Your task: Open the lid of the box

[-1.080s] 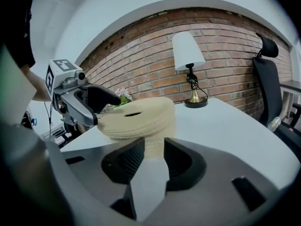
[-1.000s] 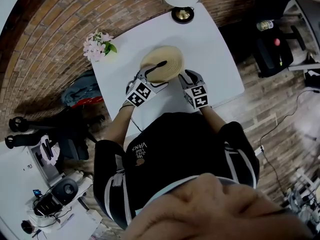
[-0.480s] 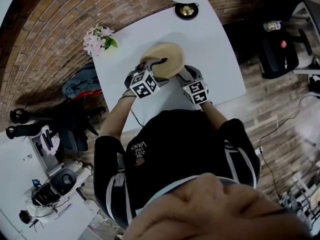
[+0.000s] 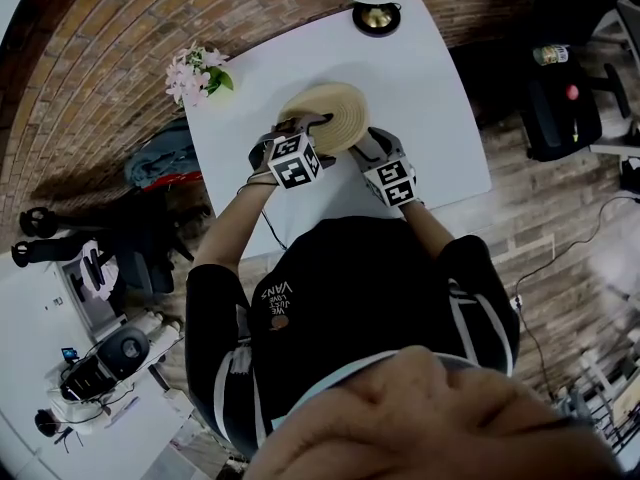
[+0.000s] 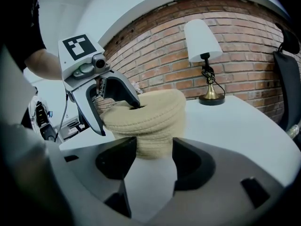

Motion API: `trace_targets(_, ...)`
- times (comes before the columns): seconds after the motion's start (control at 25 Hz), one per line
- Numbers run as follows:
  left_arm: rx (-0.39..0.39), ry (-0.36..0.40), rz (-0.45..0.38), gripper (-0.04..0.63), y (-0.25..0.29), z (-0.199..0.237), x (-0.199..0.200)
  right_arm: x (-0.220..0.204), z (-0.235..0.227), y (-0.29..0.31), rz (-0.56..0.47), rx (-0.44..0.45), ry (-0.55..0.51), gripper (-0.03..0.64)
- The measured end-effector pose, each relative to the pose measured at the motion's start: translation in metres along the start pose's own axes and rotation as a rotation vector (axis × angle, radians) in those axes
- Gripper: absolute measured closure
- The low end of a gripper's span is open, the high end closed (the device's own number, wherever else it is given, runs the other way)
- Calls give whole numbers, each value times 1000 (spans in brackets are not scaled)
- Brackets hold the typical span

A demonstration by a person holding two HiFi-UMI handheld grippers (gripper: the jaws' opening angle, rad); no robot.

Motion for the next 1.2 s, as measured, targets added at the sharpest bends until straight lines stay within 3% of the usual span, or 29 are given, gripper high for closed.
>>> trace_targets(0.76, -62, -116, 180, 227, 20, 3, -6, 3, 1, 0, -6, 39, 26, 403)
trace_targets(1.2, -57, -115, 162, 227, 19, 3, -7, 2, 3, 1, 0, 39, 24, 403)
Point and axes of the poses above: the fingertips, and each gripper's own axes: y forward along the fingers, z to its left, x out of its top, the point moved 2 cm from there along -y, backward along the fingers, and after that the axes turned 7 degrees about -x, right-handed, at the moved point
